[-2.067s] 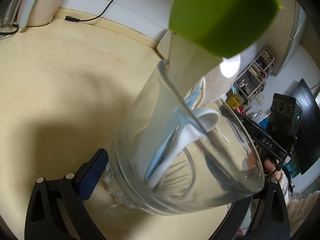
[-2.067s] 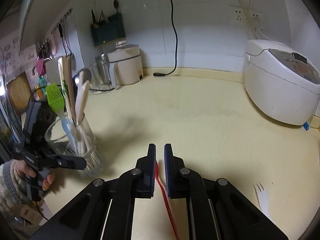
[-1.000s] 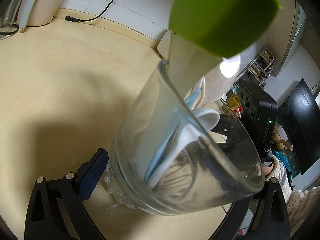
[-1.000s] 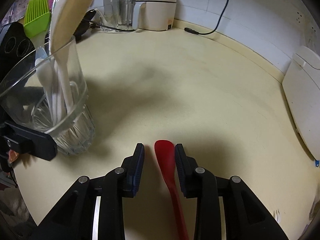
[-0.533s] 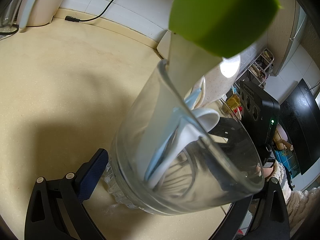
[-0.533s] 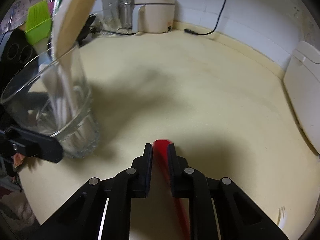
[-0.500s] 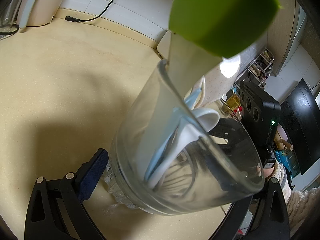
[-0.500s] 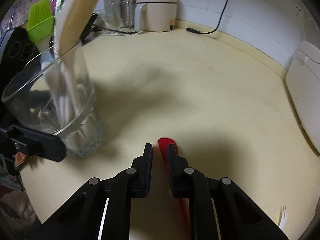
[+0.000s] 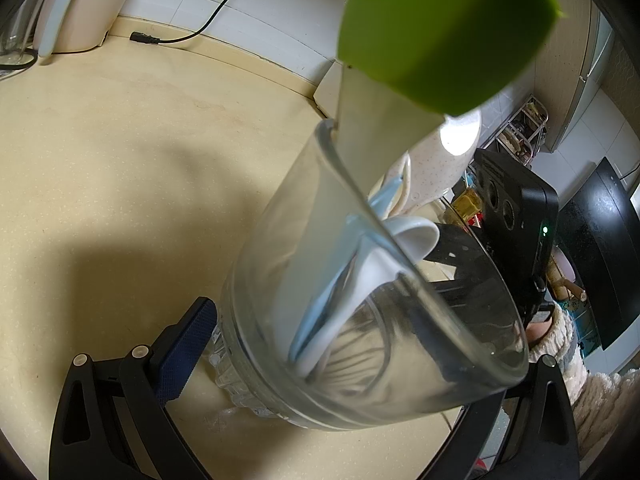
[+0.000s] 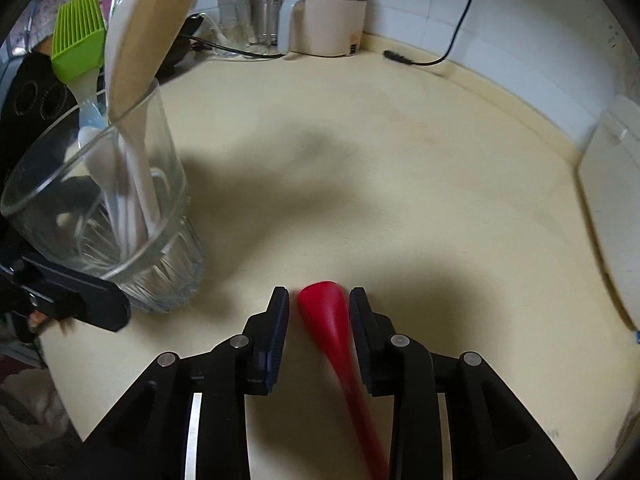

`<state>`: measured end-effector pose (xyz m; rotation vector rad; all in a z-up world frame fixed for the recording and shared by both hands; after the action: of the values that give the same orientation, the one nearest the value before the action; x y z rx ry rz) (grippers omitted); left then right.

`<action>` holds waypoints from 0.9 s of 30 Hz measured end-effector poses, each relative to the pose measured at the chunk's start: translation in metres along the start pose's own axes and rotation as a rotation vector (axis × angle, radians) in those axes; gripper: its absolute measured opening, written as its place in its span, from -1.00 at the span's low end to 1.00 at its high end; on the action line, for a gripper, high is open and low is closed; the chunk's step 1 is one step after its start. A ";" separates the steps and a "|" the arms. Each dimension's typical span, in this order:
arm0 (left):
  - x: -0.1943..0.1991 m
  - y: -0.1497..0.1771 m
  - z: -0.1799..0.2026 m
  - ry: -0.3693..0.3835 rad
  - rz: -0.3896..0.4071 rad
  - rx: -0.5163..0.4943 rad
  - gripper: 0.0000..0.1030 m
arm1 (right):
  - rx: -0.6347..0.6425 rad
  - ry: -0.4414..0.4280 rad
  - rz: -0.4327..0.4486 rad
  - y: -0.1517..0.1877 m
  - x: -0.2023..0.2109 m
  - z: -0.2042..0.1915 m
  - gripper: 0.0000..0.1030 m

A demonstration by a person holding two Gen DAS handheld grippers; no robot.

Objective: Organize utensils
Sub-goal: 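Lift the red spoon with the right gripper and carry toward the glass, then lower the red spoon into the glass held by the left gripper and release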

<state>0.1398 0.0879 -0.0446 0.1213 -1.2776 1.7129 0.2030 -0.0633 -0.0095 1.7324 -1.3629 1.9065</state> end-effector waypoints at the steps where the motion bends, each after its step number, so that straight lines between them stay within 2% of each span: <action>1: 0.000 0.000 0.000 0.000 0.000 0.000 0.94 | 0.001 -0.003 -0.006 -0.001 -0.002 0.001 -0.38; 4: 0.000 0.000 0.000 0.000 0.000 0.000 0.94 | 0.013 0.011 -0.009 -0.001 -0.005 0.001 -0.37; 11: 0.000 0.000 0.000 0.000 0.000 0.000 0.94 | 0.014 -0.018 0.000 0.002 -0.006 -0.002 -0.38; 13: 0.000 0.000 0.000 0.000 0.000 0.000 0.94 | 0.010 -0.018 0.005 0.003 -0.005 -0.002 -0.49; 16: 0.000 0.000 0.000 0.000 -0.001 0.000 0.94 | 0.010 0.011 0.025 0.002 -0.004 -0.001 -0.49; 20: 0.000 0.000 0.000 0.001 -0.001 0.000 0.94 | 0.008 0.028 0.089 0.002 0.011 -0.004 -0.50; 27: 0.000 0.000 0.000 0.001 -0.001 0.000 0.94 | -0.068 0.020 0.281 0.002 0.064 -0.001 -0.50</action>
<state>0.1399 0.0880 -0.0446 0.1213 -1.2770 1.7120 0.1831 -0.0895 0.0453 1.5544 -1.7193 1.9821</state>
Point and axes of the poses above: each gripper's, at about its wrist camera, not at the fingertips, and x roughly against the way its jaws point, z to its right, y to its underside, the point moved 2 cm from there along -x, roughly the way its jaws point, and after that the axes turned 12 degrees about -x, right-handed, at the moved point
